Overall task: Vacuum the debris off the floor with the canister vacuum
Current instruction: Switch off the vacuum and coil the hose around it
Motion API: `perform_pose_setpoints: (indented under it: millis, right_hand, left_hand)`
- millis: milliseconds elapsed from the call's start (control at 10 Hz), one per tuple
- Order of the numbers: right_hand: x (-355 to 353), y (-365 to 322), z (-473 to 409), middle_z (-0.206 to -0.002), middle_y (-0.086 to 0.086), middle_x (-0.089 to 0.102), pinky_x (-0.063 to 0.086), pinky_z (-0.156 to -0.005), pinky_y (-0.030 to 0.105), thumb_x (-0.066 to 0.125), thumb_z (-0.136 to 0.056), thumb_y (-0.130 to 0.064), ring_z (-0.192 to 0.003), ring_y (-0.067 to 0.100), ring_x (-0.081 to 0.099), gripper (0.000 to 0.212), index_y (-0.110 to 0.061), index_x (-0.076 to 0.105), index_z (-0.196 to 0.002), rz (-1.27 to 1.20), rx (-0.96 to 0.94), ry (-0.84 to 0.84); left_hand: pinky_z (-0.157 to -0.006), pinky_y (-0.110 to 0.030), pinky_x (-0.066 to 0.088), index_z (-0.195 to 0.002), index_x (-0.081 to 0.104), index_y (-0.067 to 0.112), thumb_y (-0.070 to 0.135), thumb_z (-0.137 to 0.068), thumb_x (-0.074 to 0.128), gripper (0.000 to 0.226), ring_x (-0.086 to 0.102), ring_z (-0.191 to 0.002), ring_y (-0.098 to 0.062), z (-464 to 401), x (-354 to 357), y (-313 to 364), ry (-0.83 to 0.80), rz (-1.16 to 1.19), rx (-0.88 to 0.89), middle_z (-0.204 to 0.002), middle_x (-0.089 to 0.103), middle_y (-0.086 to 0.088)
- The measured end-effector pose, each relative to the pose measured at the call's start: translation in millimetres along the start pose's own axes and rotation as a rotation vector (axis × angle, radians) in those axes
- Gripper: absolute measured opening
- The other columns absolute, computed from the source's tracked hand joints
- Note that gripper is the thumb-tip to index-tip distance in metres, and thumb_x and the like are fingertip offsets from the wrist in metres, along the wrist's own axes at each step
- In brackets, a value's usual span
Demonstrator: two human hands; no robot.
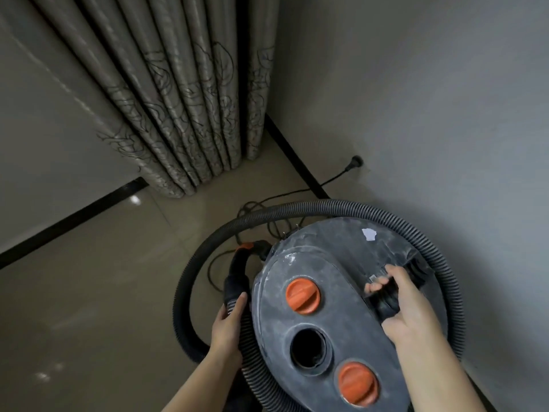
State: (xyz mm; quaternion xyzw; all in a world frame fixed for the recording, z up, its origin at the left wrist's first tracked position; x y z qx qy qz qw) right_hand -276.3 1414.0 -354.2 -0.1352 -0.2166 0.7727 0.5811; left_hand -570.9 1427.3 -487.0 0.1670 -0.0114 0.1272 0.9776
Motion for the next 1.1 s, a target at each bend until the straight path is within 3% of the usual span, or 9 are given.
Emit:
perform_pose_setpoints:
  millis: [300, 400, 600, 800, 900, 1000, 1100]
  right_hand:
    - [151, -15, -26, -0.042, 0.000, 0.043, 0.047, -0.050, 0.025, 0.055, -0.094, -0.009, -0.033, 0.014, 0.042, 0.034, -0.011, 0.042, -0.062, -0.143, 0.046, -0.139]
    - [206, -22, -37, -0.044, 0.000, 0.042, 0.047, -0.050, 0.025, 0.053, -0.094, -0.008, -0.034, 0.015, 0.041, 0.034, -0.011, 0.041, -0.062, -0.213, 0.036, -0.165]
    - [283, -23, -49, -0.047, 0.000, 0.044, 0.047, -0.046, 0.021, 0.054, -0.094, -0.008, -0.033, 0.014, 0.042, 0.033, -0.013, 0.045, -0.063, -0.272, -0.012, -0.109]
    - [299, -13, -48, -0.050, 0.001, 0.045, 0.048, -0.046, 0.024, 0.055, -0.092, -0.008, -0.035, 0.014, 0.042, 0.027, -0.012, 0.048, -0.066, -0.336, -0.032, -0.017]
    - [297, -12, -41, -0.050, 0.001, 0.046, 0.052, -0.048, 0.026, 0.056, -0.093, -0.010, -0.035, 0.014, 0.045, 0.029, -0.011, 0.048, -0.065, -0.299, -0.030, -0.024]
    - [301, -14, -36, -0.056, 0.004, 0.055, 0.055, -0.051, 0.027, 0.057, -0.095, -0.014, -0.044, 0.015, 0.054, 0.024, -0.008, 0.054, -0.072, -0.248, 0.014, -0.101]
    - [273, -13, -16, -0.115, 0.016, 0.063, 0.054, -0.082, 0.036, 0.056, -0.096, -0.019, -0.096, 0.024, 0.064, 0.030, -0.006, 0.057, -0.123, -0.087, 0.032, -0.182]
  left_hand:
    - [-0.077, -0.043, 0.056, -0.113, 0.067, 0.009, 0.033, -0.086, 0.068, 0.036, 0.069, -0.089, -0.035, -60, 23, 183, 0.041, -0.072, 0.202, -0.101, 0.071, -0.019]
    - [-0.081, -0.044, 0.055, -0.113, 0.069, 0.010, 0.036, -0.084, 0.070, 0.039, 0.068, -0.095, -0.035, -97, 34, 245, 0.015, -0.120, 0.213, -0.108, 0.070, -0.018]
    - [-0.069, -0.036, 0.053, -0.109, 0.069, 0.011, 0.042, -0.082, 0.070, 0.042, 0.067, -0.090, -0.030, -146, 54, 336, -0.058, -0.259, 0.174, -0.102, 0.072, -0.012]
    - [-0.074, -0.037, 0.056, -0.122, 0.064, 0.016, 0.040, -0.083, 0.071, 0.047, 0.069, -0.095, -0.030, -163, 59, 379, -0.117, -0.337, 0.246, -0.110, 0.071, -0.010]
    - [-0.071, -0.033, 0.055, -0.135, 0.052, 0.020, 0.037, -0.086, 0.069, 0.055, 0.067, -0.093, -0.027, -157, 58, 382, -0.107, -0.403, 0.287, -0.121, 0.066, -0.011]
    - [-0.061, -0.029, 0.047, -0.143, 0.041, 0.021, 0.030, -0.094, 0.059, 0.053, 0.061, -0.082, -0.017, -137, 60, 370, -0.105, -0.455, 0.219, -0.122, 0.062, -0.009]
    - [-0.058, -0.029, 0.049, -0.139, 0.044, 0.011, 0.027, -0.099, 0.049, 0.043, 0.063, -0.074, -0.017, -115, 30, 342, -0.092, -0.478, 0.129, -0.099, 0.061, -0.011]
Point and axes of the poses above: each hand's wrist, its own z-axis away from the middle knuckle, its own x-axis out of the palm, y = z × x, the point moved 10 cm from there along -z, towards the middle knuckle
